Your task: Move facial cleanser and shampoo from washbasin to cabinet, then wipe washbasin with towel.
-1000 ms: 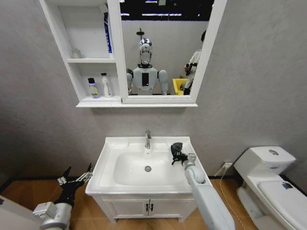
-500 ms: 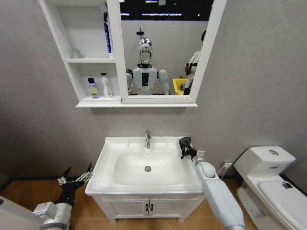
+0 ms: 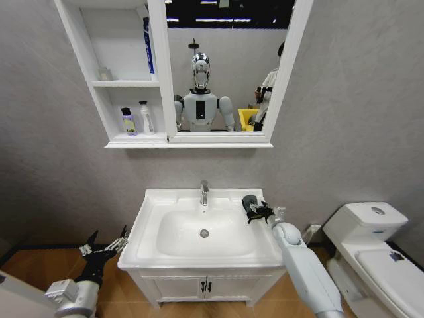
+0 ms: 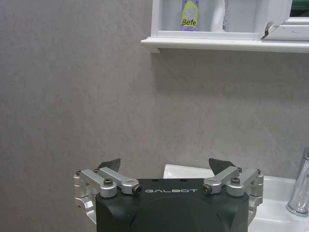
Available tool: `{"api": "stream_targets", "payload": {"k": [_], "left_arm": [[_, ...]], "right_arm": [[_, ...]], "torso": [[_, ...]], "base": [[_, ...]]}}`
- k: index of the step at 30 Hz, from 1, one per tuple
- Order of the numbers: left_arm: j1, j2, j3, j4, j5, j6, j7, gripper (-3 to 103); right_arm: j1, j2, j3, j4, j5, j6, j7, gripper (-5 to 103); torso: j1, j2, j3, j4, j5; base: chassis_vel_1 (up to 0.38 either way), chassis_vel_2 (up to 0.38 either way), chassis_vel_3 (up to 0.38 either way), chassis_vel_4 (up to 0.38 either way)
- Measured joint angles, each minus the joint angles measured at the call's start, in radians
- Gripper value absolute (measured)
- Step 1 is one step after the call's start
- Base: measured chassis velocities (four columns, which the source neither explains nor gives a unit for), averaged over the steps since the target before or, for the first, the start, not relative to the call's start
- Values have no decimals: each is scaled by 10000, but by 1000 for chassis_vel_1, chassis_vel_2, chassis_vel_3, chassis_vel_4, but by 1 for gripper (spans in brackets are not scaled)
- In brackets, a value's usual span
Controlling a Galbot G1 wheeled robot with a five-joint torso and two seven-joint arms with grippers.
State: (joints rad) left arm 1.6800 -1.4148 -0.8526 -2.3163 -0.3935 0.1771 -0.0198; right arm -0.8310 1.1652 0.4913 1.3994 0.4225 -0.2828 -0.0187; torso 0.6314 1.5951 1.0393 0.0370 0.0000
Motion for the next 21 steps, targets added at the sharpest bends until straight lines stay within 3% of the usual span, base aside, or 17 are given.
{"api": "stream_targets", "payload": {"k": [1, 2, 4, 6, 8, 9, 11, 12, 13, 14, 21], "left_arm": [[0, 0, 0, 0, 0, 0, 0, 100], [0, 0, 0, 0, 0, 0, -1, 100], [0, 0, 0, 0, 0, 0, 0, 100], [0, 0, 0, -1, 0, -2, 4, 100], [0, 0, 1, 0, 0, -1, 4, 100], [0, 0, 0, 0, 0, -1, -1, 100], [0, 0, 0, 0, 0, -1, -1, 100], [-1, 0, -1, -1, 0, -2, 0, 100], [0, 0, 0, 0, 0, -2, 2, 100], [0, 0, 0, 0, 0, -2, -1, 100], [0, 0, 1, 0, 0, -2, 1, 100]], "right_arm": [[-197, -98, 35, 334, 75, -17, 147, 91], [-799, -318, 147, 1452, 232, -285, 698, 99], [-955, -340, 184, 1757, 230, -393, 861, 99], [-2206, -74, 482, 3972, 29, -1128, 2035, 100], [-2549, 74, 558, 4440, -62, -1226, 2226, 100], [-3862, 579, 757, 5947, -625, -1383, 2603, 100], [-3862, 579, 757, 5947, -625, -1383, 2603, 100], [-4717, 907, 834, 6912, -1202, -1348, 2769, 100], [-6374, 1571, 714, 8984, -2389, -1287, 2967, 100], [-6824, 1795, 586, 9651, -2674, -1380, 3053, 100], [-7907, 2140, 328, 11082, -3080, -1729, 3289, 100]], "torso": [[0, 0, 0, -4, 0], [0, 0, 0, -5, 0], [1, 0, 0, -6, -1], [-2, 1, -2, -3, -5], [-2, 1, -2, -1, -3], [-2, 1, -2, -5, 3], [-2, 1, -2, -5, 3], [-3, 2, -3, -5, -5], [-5, 3, -3, -6, -2], [-5, 3, -3, -4, -3], [-4, 3, -2, -5, -3]], "base": [[0, 0, 0, 0], [0, 0, 0, 0], [0, 0, 0, 0], [0, 0, 0, 0], [0, 0, 0, 0], [0, 0, 0, 0], [0, 0, 0, 0], [0, 0, 0, 0], [0, 0, 0, 0], [0, 0, 0, 0], [0, 0, 0, 0]]}}
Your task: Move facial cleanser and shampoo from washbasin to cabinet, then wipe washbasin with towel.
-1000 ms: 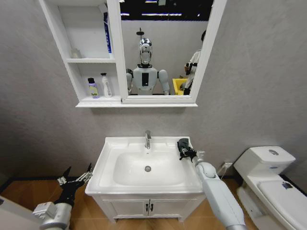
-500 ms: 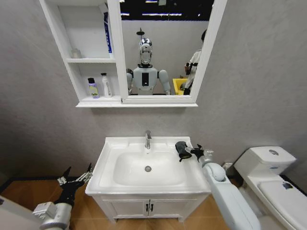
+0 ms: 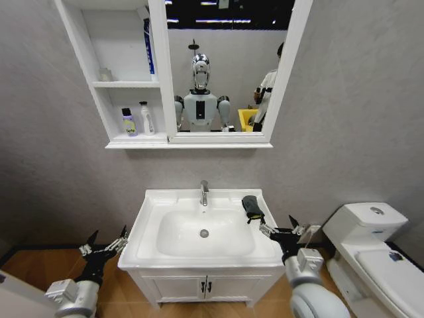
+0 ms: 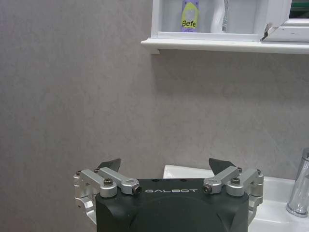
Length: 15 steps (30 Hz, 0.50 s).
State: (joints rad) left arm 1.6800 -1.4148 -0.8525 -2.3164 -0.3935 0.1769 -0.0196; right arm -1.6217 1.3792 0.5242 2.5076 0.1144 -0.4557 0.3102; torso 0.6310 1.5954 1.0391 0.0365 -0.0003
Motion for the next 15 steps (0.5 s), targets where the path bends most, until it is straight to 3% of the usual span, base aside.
{"api": "stream_targets", "payload": {"k": [8, 15], "left_arm": [[0, 1, -1, 0, 0, 1, -1, 100], [0, 1, -1, 1, 0, 2, -1, 100]], "right_arm": [[-77, -58, -47, 82, 22, -224, 71, 100], [-75, -114, -108, 7, 57, -214, 53, 100]], "torso": [[9, -3, 3, 2, 3], [8, -5, 3, 2, 0]], "base": [[26, -27, -32, 23], [130, -151, -135, 147]]}}
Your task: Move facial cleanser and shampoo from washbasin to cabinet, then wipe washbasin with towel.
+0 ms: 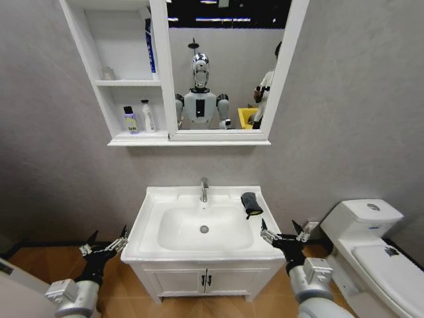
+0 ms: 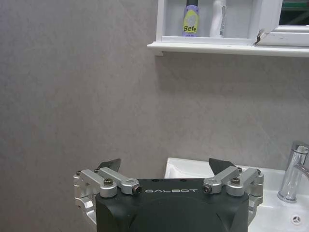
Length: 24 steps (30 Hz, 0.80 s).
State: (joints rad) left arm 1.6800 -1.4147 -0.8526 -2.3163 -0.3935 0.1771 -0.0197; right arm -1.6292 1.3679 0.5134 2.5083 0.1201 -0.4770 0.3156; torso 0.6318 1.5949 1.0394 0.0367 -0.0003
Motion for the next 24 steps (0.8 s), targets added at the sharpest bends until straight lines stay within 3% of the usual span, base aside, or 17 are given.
{"api": "stream_targets", "payload": {"k": [12, 15, 18, 21, 22, 24], "left_arm": [[0, 0, -1, 0, 0, 0, 0, 100], [0, 0, 0, 0, 1, 1, 1, 100], [1, -1, 1, -1, 0, 1, 0, 100], [1, 0, 0, 1, 0, 2, -1, 100], [1, 0, -3, -1, 1, 0, -2, 100], [1, 0, 0, 0, 1, 1, 1, 100]], "right_arm": [[91, -197, -200, -49, 53, 19, -273, 100], [107, -219, -268, -62, 60, 19, -352, 100], [87, -232, -300, -98, 69, 27, -410, 100], [58, -242, -305, -103, 74, 32, -432, 100], [51, -248, -304, -102, 77, 33, -439, 100], [41, -255, -298, -101, 81, 33, -445, 100]], "torso": [[-9, 3, -2, 0, 8], [-2, 2, -1, -1, -7], [-5, 3, 0, -1, 11], [-9, 4, -3, -2, -7], [-11, 6, -3, 1, 14], [-7, 4, -1, -1, 6]], "base": [[267, -255, -256, 249], [339, -361, -347, 348], [385, -344, -372, 353], [345, -386, -344, 361], [367, -351, -384, 350], [372, -358, -384, 366]]}}
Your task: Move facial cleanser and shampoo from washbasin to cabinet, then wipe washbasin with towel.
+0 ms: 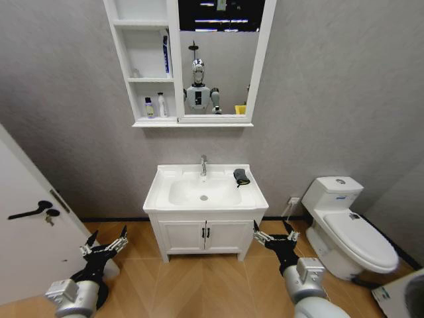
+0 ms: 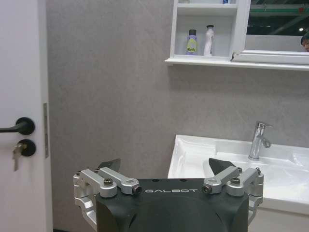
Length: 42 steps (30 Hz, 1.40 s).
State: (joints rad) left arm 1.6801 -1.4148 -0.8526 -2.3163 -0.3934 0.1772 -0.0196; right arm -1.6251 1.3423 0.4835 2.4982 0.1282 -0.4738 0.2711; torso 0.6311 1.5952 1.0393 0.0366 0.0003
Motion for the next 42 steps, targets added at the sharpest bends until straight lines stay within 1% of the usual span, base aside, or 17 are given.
{"api": "stream_targets", "payload": {"k": [1, 2, 3, 8, 9, 10, 11, 13, 14, 18, 19, 20, 21, 24, 27, 28, 42], "left_arm": [[0, 0, 0, 0, 0, 0, 0, 100], [-1, 1, 0, 1, 0, 0, -3, 100], [0, 0, -3, 0, 0, 0, -1, 100], [0, 0, 1, 1, 0, 0, -3, 100], [0, 0, 0, -2, 0, -1, 0, 100], [0, 0, 0, -2, 0, -1, 0, 100], [0, 0, 0, 0, 0, -2, -1, 100], [2, 0, -1, 2, 0, -2, -3, 100], [3, 0, -2, 0, 0, -2, -2, 100], [4, 0, -6, 1, 0, -1, -5, 100], [4, 0, -5, 2, 0, -1, -5, 100], [1, 0, -2, 0, -1, -1, -4, 100], [1, 0, 0, 0, -1, -2, -1, 100], [-3, 0, 1, 1, -1, -2, 0, 100], [-4, 0, 1, 1, -1, -1, -1, 100], [-4, 0, 1, 1, -1, -1, 0, 100], [1, 0, -1, 1, -1, -1, -1, 100]], "right_arm": [[0, 0, 0, 0, 0, 0, 0, 100], [2, 0, 0, 3, 3, 1, -7, 100], [-1, -2, 1, 5, 4, 0, -10, 100], [-23, 7, -10, -6, 1, 43, -91, 100], [-22, 11, -10, -46, -10, 185, -170, 100], [-22, 11, -10, -46, -10, 185, -170, 100], [-16, 16, 7, -87, -35, 295, -276, 100], [-4, 16, 26, -109, -32, 348, -334, 100], [8, 9, 41, -126, -26, 365, -341, 100], [16, -8, 63, -131, -23, 384, -360, 100], [12, -12, 71, -134, -23, 389, -361, 100], [8, -17, 79, -160, -23, 401, -361, 100], [5, -17, 80, -167, -24, 402, -361, 100], [-3, -11, 64, -202, -29, 419, -363, 100], [3, -7, 40, -236, -32, 431, -385, 100], [8, -12, 35, -256, -33, 436, -395, 100], [23, -61, 10, -372, -35, 462, -544, 100]], "torso": [[0, 0, 0, 0, 0], [1, -1, 0, -1, -13], [-1, 1, -1, 1, 6], [3, -1, 0, -1, -6], [1, -1, 0, 1, 11], [1, -1, 0, 1, 11], [1, 0, 0, 1, -8], [-1, 0, -1, 0, -9], [-5, 2, -2, 1, 10], [-8, 4, -3, 11, -14], [-7, 4, -3, 4, -16], [-7, 5, -3, -4, 3], [-6, 4, -2, -6, 5], [9, -4, 2, -4, -5], [18, -8, 4, 4, 0], [19, -9, 5, -1, -5], [0, 0, 0, 0, -3]], "base": [[377, -365, -384, 382], [377, -375, -333, 382], [355, -375, -348, 318], [346, -368, -356, 336], [364, -337, -337, 332], [364, -337, -337, 332], [347, -337, -308, 353], [300, -352, -296, 273], [276, -236, -296, 273], [200, -183, -154, 182], [124, 69, -125, 181], [-50, -3, -99, 65], [-50, -3, -99, 2], [-66, -6, -1, -21], [-59, 57, 99, -43], [-16, 50, 68, -39], [34, 10, 12, 27]]}}
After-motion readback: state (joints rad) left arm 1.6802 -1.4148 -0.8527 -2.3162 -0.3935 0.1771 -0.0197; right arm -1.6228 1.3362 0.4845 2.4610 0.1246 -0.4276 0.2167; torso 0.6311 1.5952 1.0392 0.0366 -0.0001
